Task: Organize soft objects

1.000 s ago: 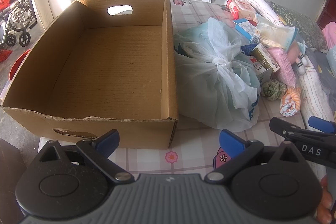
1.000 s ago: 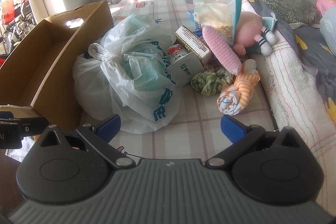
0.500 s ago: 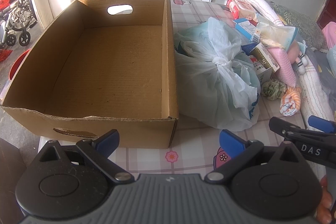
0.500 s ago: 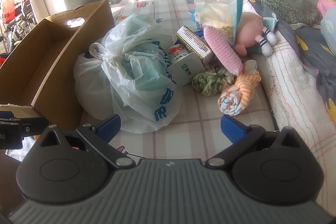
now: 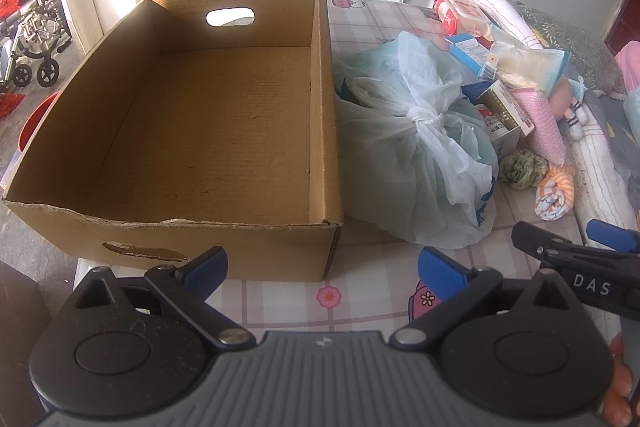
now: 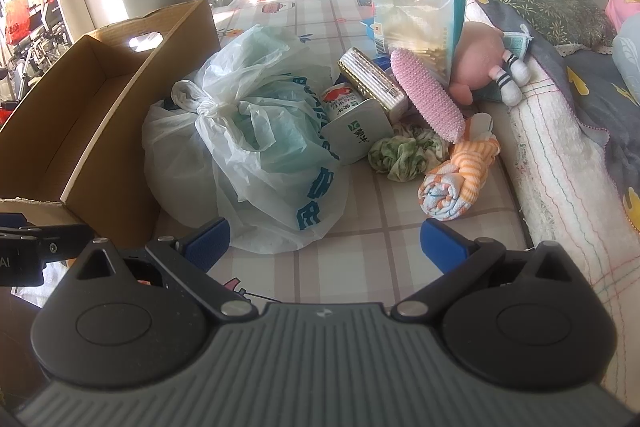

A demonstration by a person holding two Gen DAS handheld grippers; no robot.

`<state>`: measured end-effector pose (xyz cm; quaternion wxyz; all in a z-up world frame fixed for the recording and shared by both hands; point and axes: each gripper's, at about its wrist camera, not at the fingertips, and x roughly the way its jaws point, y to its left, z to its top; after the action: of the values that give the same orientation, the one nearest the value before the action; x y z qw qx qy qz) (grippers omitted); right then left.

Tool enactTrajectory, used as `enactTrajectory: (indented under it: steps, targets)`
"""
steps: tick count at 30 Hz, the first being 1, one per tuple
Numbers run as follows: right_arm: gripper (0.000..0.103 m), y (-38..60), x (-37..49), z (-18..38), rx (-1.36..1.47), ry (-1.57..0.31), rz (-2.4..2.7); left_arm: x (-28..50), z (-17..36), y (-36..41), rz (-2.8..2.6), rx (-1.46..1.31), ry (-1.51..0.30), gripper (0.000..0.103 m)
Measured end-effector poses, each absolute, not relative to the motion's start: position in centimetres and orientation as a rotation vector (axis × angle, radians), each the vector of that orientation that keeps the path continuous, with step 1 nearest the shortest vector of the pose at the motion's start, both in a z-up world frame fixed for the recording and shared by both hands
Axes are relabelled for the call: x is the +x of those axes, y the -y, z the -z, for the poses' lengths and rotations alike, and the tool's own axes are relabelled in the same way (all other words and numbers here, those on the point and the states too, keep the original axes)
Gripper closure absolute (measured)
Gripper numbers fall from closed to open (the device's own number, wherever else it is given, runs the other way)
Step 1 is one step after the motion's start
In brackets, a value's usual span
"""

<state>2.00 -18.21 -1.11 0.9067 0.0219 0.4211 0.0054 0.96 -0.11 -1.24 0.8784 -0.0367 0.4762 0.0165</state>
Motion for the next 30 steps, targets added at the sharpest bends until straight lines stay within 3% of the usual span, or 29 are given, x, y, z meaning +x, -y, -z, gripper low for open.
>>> enactTrajectory:
  steps: [13, 21, 30]
  targets:
    - [0.001, 20.9, 1.0, 0.6, 0.094, -0.793, 0.03, 1.2, -1.9, 1.8, 0.034, 0.01, -0.906, 0.001]
    - [0.001, 26.3, 0.6, -0.2, 0.182, -0.66, 0.162, 6.4, -6.3, 5.4, 0.183, 0.186, -0.84, 0.001]
    - [0.001, 29.9, 1.8, -0.1, 0.224, -0.583, 0.203, 12.7, -6.6, 10.8, 0.403, 0.315, -0.85, 0.001]
